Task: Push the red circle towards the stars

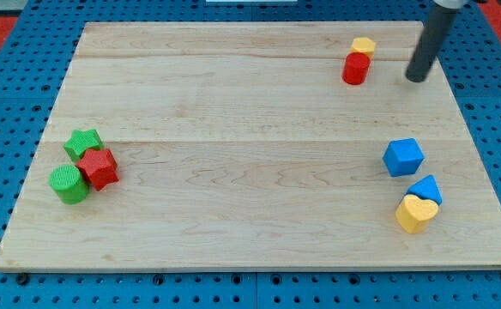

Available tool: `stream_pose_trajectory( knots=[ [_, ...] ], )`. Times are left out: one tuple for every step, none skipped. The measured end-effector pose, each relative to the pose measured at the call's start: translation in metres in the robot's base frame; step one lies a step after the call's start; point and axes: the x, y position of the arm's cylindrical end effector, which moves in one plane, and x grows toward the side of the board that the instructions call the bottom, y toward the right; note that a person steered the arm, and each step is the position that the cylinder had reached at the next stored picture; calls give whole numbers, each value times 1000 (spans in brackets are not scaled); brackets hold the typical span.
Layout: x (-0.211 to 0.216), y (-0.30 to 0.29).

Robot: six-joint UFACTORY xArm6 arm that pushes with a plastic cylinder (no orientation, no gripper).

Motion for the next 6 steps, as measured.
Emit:
stream_pose_trajectory(
  knots=[
    [-7,-81],
    [-7,-180],
    [-8,-268],
    [-14,-331],
    [-14,-314],
    [1,-282]
  ],
)
